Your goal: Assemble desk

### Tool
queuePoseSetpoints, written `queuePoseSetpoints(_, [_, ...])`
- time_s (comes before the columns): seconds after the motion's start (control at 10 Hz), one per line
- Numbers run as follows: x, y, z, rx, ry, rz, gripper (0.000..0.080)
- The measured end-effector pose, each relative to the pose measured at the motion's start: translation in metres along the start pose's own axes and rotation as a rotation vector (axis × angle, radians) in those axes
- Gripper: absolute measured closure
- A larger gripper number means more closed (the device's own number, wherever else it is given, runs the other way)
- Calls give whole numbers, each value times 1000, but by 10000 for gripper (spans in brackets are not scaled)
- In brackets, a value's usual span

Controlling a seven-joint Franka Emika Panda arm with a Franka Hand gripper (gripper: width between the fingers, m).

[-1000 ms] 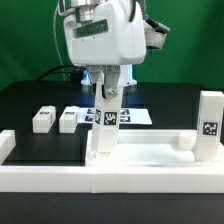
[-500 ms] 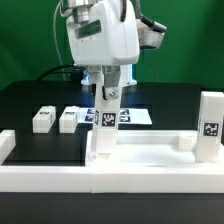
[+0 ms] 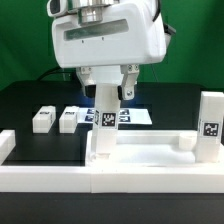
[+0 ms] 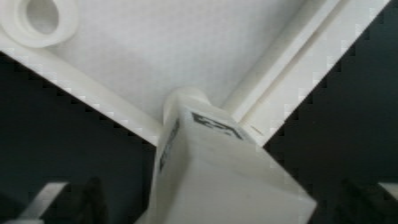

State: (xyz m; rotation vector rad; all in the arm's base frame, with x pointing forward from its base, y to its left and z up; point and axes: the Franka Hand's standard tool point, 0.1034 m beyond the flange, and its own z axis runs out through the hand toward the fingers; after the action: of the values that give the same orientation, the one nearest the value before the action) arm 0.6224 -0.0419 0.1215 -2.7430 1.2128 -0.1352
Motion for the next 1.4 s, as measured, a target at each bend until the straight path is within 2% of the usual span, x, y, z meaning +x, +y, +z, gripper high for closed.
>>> queuePoseSetpoints(0.1, [0,0,0,0,0,-98,151])
queuePoseSetpoints(0.6, [-3,-2,2,-33,9,-655,151])
queuePoseSetpoints(1.0, [-2,1,3,-66,4,-1004,151])
queuePoseSetpoints(1.2, [-1,3,4,-68,-1,-1103,151])
queuePoseSetpoints(1.3, [-1,3,4,-68,-1,-1103,233])
queuePoseSetpoints(1.4, [-1,3,4,-68,-1,-1103,429])
